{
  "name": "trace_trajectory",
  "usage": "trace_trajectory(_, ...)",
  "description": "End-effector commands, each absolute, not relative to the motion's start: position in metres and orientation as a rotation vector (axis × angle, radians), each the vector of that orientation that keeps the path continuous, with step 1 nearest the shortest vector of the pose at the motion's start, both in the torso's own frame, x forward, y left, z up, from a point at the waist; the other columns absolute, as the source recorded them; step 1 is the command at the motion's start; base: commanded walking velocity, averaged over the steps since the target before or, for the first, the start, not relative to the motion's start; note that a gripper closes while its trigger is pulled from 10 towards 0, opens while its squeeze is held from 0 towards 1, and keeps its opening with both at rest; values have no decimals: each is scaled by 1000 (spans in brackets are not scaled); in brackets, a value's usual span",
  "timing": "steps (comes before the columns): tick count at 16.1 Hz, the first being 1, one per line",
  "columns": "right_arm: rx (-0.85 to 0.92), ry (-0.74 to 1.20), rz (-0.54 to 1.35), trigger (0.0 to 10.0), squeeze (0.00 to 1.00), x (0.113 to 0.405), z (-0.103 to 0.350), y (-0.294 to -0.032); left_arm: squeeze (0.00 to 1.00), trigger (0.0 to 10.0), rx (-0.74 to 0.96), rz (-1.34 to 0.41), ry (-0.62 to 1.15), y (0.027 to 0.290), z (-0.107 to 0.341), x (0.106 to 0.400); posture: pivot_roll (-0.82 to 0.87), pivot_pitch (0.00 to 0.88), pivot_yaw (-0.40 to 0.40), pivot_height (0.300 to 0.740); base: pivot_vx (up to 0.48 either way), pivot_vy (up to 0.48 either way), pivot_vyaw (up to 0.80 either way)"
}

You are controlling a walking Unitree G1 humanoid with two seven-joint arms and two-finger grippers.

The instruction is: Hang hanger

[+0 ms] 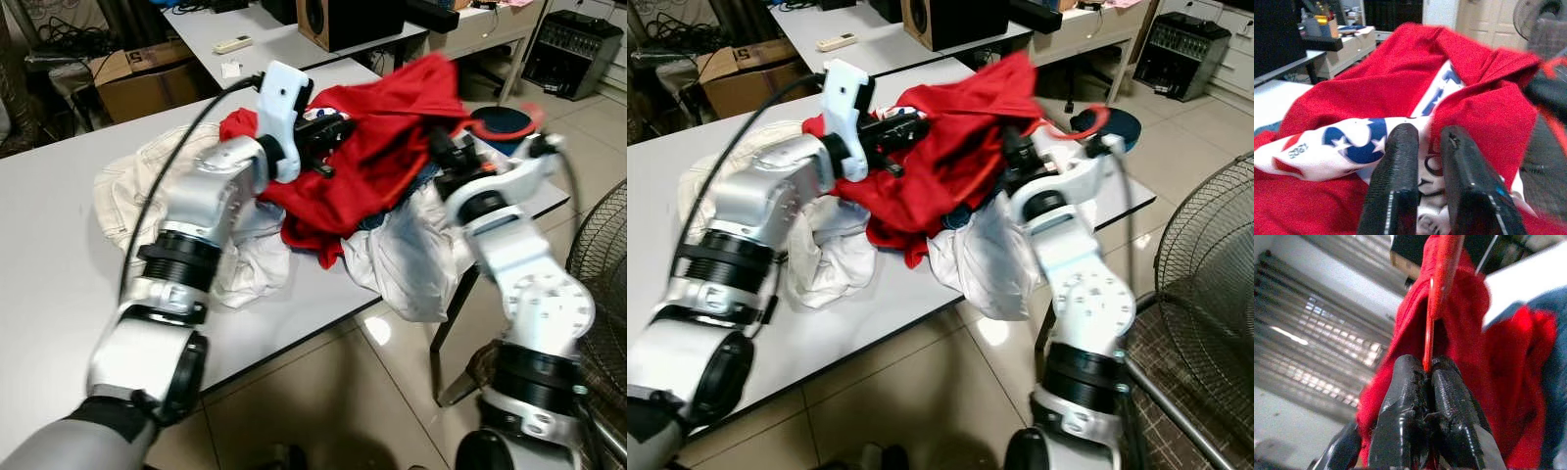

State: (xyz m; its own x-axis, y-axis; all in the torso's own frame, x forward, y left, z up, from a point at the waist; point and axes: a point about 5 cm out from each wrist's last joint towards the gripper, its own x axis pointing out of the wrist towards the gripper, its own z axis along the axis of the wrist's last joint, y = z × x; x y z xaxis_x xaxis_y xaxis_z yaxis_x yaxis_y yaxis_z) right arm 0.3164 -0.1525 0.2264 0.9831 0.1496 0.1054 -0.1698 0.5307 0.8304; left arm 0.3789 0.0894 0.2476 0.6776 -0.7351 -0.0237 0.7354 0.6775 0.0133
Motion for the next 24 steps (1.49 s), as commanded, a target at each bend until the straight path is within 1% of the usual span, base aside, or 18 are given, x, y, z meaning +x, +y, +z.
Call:
trace_trajectory(1,982,-53,177,10000,0,310,233,-160,1000,10000,46,-822,20,99,247,377,-56,0,129,740,0,0,0)
trace_trajectory(2,977,-59,172,10000,0,309,234,-162,1000,10000,53,-814,15,101,247,377,-54,0,129,740,0,0,0)
trace_trajectory(3,946,-64,157,10000,0,307,235,-167,765,10000,39,-794,5,110,249,378,-55,0,131,740,0,0,0)
trace_trajectory(4,910,-60,157,10000,0,306,235,-168,0,10000,24,-799,-16,115,253,377,-60,0,138,740,0,0,0)
trace_trajectory(7,690,-65,227,10000,0,301,252,-165,0,10000,-39,-744,-42,144,267,370,-64,0,156,740,0,0,800)
trace_trajectory(8,655,-76,272,10000,0,298,260,-161,0,10000,-37,-689,-28,157,268,369,-58,0,155,740,0,0,800)
trace_trajectory(10,634,-105,342,10000,0,293,272,-157,0,10000,-38,-649,-33,173,272,366,-51,0,151,740,0,0,800)
trace_trajectory(12,620,-202,573,10000,0,276,302,-146,0,10000,-22,-560,-98,208,288,354,-30,0,128,740,0,0,800)
trace_trajectory(13,636,-243,692,10000,0,268,311,-140,0,10000,-54,-528,-128,220,299,350,-23,0,121,740,0,0,800)
trace_trajectory(15,657,-282,883,10000,0,255,321,-126,0,10000,-53,-557,-147,228,306,339,3,0,94,740,0,0,800)
trace_trajectory(17,658,-254,1036,10000,0,250,324,-108,0,10000,-17,-632,-123,231,305,319,42,0,56,740,0,0,800)
trace_trajectory(18,661,-243,1049,10000,0,251,323,-105,0,10000,-2,-661,-114,230,303,314,48,0,51,740,0,0,800)
trace_trajectory(19,668,-202,1084,10000,0,256,319,-96,0,10000,23,-706,-85,230,298,298,92,0,11,740,0,0,800)
trace_trajectory(20,684,-161,1117,10000,0,262,314,-87,0,10000,47,-723,-54,232,292,285,114,0,-9,740,0,0,800)
trace_trajectory(21,691,-150,1127,10000,0,263,313,-84,0,10000,57,-725,-47,232,290,281,120,0,-15,740,0,0,800)
trace_trajectory(22,707,-138,1169,10000,0,263,312,-79,0,10000,69,-693,-19,237,285,274,159,0,-50,740,0,0,800)
trace_trajectory(23,712,-135,1186,10000,0,263,312,-76,0,10000,75,-671,-7,241,283,271,159,0,-50,740,0,0,800)
trace_trajectory(24,724,-146,1236,10000,0,261,314,-71,0,10000,87,-647,6,248,284,259,189,0,-74,740,0,0,800)
